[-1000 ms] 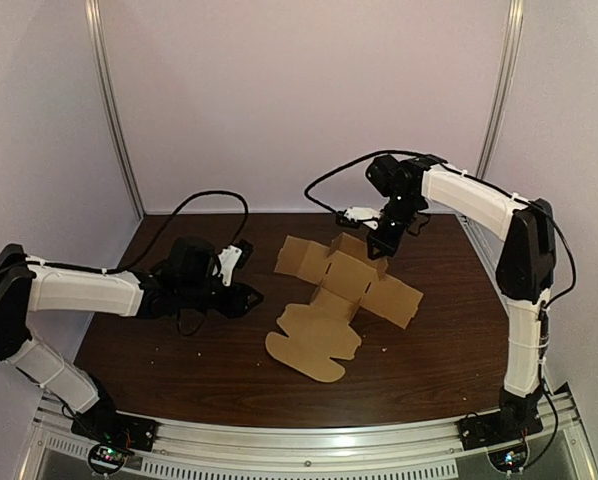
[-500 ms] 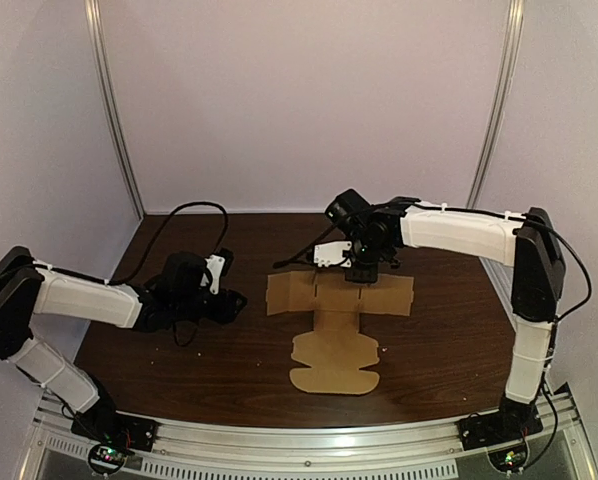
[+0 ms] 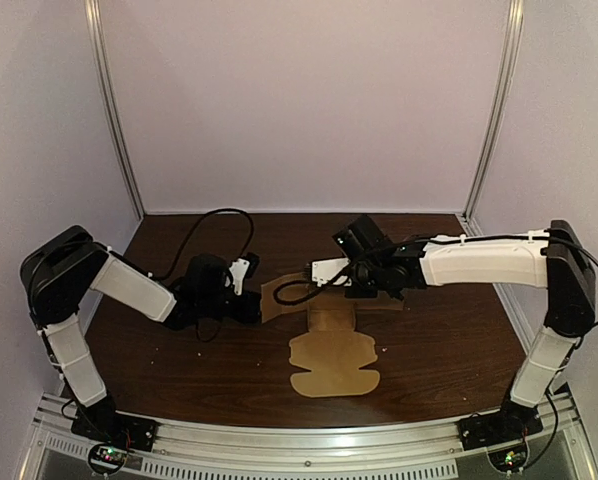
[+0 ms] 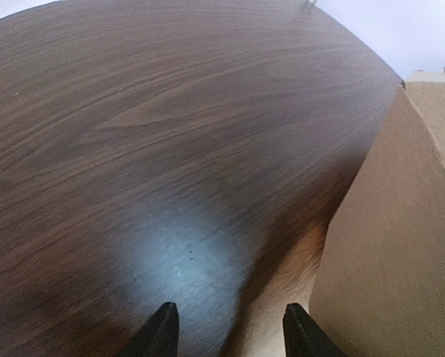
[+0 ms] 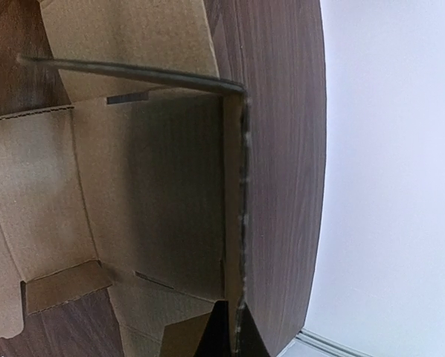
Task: Fold the paper box
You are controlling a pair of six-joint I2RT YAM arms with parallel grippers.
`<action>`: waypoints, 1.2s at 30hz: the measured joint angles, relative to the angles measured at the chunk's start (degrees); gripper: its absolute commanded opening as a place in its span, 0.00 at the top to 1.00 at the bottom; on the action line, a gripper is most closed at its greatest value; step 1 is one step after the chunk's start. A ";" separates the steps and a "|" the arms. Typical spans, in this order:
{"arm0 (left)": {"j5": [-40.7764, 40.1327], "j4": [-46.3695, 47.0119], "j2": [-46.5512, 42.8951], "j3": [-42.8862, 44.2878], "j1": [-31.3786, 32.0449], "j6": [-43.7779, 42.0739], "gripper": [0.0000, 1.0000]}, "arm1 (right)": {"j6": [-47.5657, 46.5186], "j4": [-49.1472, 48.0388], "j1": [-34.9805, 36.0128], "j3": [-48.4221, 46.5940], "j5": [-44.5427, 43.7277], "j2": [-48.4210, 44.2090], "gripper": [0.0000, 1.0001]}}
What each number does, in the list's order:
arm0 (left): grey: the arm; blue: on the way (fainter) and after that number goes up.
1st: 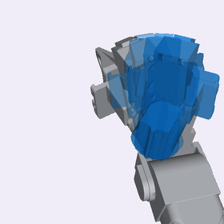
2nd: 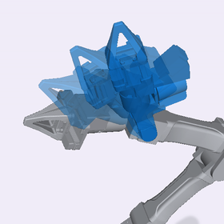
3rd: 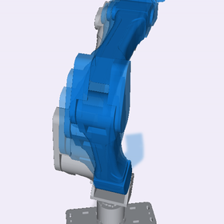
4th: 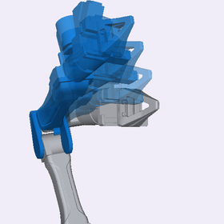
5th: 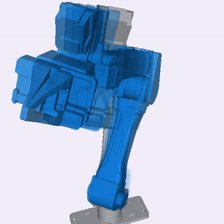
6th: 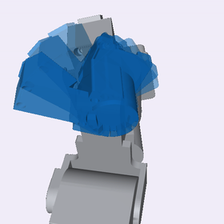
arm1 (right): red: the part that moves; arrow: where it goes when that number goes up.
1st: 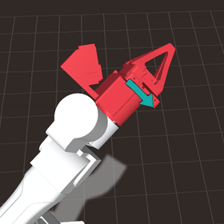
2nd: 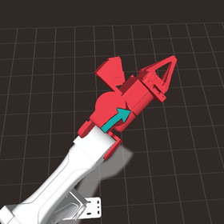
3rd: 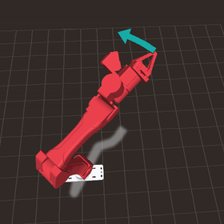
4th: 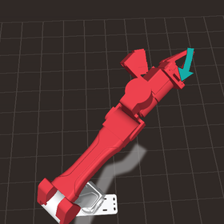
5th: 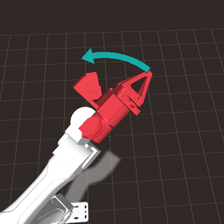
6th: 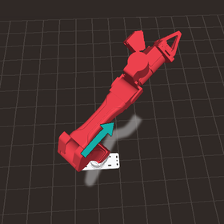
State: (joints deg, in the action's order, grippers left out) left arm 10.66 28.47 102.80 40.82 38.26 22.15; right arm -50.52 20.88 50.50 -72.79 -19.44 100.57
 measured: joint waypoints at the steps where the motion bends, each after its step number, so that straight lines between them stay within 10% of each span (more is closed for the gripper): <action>1: 1.33 1.51 0.66 -0.02 0.02 0.02 0.49 | -0.44 -1.55 0.35 1.27 -0.37 -0.66 1.00; 14: 13.97 17.92 9.35 1.51 0.02 0.83 0.46 | -6.29 -26.86 3.15 15.41 -5.68 -0.98 1.00; 36: 15.23 18.95 7.30 -1.36 5.38 -1.88 0.32 | -6.49 -36.81 4.31 24.06 -7.87 -2.99 1.00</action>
State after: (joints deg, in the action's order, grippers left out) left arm 25.89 47.42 110.10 39.46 43.64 20.27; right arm -57.01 -15.92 54.81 -48.73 -27.31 97.58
